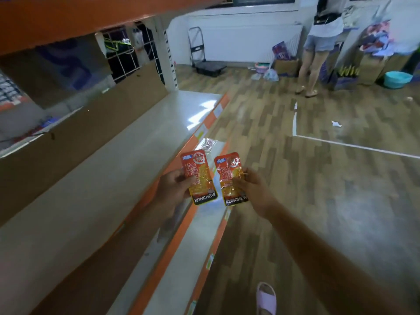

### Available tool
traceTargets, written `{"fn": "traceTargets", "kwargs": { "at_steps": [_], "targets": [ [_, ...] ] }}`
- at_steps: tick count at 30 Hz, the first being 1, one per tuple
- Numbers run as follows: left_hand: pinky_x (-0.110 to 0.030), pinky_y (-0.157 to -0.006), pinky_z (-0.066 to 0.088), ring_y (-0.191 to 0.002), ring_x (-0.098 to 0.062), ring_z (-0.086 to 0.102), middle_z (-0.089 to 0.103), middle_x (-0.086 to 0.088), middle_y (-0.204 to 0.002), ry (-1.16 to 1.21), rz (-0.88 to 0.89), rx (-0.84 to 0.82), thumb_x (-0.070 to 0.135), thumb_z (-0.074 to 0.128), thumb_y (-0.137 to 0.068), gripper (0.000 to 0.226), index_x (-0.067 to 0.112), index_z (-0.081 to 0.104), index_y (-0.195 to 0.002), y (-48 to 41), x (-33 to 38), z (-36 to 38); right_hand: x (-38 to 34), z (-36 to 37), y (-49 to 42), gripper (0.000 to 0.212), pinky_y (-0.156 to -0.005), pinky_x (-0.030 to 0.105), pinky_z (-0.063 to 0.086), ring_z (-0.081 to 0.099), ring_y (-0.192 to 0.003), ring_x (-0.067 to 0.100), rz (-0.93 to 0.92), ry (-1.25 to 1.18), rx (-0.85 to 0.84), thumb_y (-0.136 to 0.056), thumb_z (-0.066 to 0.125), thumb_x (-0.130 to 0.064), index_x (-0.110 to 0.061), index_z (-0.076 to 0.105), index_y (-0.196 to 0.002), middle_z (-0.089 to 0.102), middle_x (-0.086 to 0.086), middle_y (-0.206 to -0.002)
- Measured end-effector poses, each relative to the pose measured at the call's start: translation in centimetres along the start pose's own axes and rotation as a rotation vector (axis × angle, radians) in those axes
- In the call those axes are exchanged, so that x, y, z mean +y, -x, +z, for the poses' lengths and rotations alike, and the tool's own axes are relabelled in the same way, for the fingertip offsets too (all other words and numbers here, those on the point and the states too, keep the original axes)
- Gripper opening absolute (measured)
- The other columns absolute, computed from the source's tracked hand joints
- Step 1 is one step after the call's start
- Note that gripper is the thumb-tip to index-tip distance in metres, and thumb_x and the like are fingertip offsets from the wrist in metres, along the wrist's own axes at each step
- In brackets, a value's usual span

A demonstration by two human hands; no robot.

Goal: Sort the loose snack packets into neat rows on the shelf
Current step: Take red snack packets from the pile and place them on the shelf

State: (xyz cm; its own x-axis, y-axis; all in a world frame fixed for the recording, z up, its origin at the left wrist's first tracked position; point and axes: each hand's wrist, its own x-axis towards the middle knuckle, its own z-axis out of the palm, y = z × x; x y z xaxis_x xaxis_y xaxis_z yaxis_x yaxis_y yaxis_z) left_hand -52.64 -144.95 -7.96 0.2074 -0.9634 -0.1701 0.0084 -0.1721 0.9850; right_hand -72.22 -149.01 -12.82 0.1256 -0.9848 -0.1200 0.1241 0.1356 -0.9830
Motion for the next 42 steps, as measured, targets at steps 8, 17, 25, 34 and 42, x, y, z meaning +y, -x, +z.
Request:
{"fn": "traceTargets", "kwargs": {
  "at_steps": [8,17,25,34,42],
  "targets": [
    [-0.031,-0.072,0.057,-0.073,-0.018,0.068,0.070,-0.011,-0.090,-0.059,0.032,0.176,0.002,0.066,-0.085,0.015,0.007,0.065,-0.100,-12.6,4.6,6.8,-6.1,-4.8,-15.7,0.019,-0.068,0.032,0.053,0.066,-0.078,0.021,0.034,0.087,-0.166,-0.091,0.054,0.003,-0.015,0.054,-0.096,0.066,0.009,-0.094],
    [-0.043,-0.085,0.056,-0.090,-0.027,0.070,0.071,-0.013,-0.103,-0.087,0.002,0.302,0.007,0.070,-0.083,0.019,0.012,0.064,-0.101,-23.9,6.3,9.1,-8.7,-5.1,-29.2,0.019,-0.079,0.043,0.056,0.066,-0.085,0.027,0.012,0.122,-0.265,-0.089,0.056,0.002,-0.009,0.055,-0.104,0.065,0.017,-0.101],
    [-0.020,-0.064,0.058,-0.078,-0.019,0.067,0.068,-0.011,-0.092,-0.039,0.028,0.361,-0.004,0.063,-0.086,0.025,0.001,0.057,-0.109,-34.5,8.3,8.6,-11.1,-2.9,-40.6,0.032,-0.065,0.029,0.056,0.067,-0.082,0.023,-0.001,0.039,-0.409,-0.081,0.070,-0.003,-0.002,0.054,-0.108,0.064,0.017,-0.102],
    [-0.034,-0.079,0.055,-0.089,-0.024,0.064,0.066,-0.010,-0.094,-0.045,-0.055,0.515,-0.011,0.062,-0.083,0.035,0.002,0.054,-0.115,-41.4,7.4,5.3,-11.1,2.0,-49.4,0.042,-0.073,0.034,0.060,0.067,-0.093,0.025,0.074,0.136,-0.495,-0.086,0.062,0.002,-0.002,0.045,-0.124,0.062,0.015,-0.108],
    [-0.038,-0.092,0.050,-0.094,-0.023,0.064,0.068,-0.009,-0.101,-0.172,-0.121,0.685,0.003,0.075,-0.078,0.032,0.014,0.062,-0.105,-46.1,6.8,4.3,-10.6,5.9,-56.0,0.042,-0.074,0.040,0.058,0.066,-0.085,0.024,0.148,0.209,-0.626,-0.084,0.061,0.006,-0.009,0.046,-0.120,0.063,0.010,-0.100]
  ]
}}
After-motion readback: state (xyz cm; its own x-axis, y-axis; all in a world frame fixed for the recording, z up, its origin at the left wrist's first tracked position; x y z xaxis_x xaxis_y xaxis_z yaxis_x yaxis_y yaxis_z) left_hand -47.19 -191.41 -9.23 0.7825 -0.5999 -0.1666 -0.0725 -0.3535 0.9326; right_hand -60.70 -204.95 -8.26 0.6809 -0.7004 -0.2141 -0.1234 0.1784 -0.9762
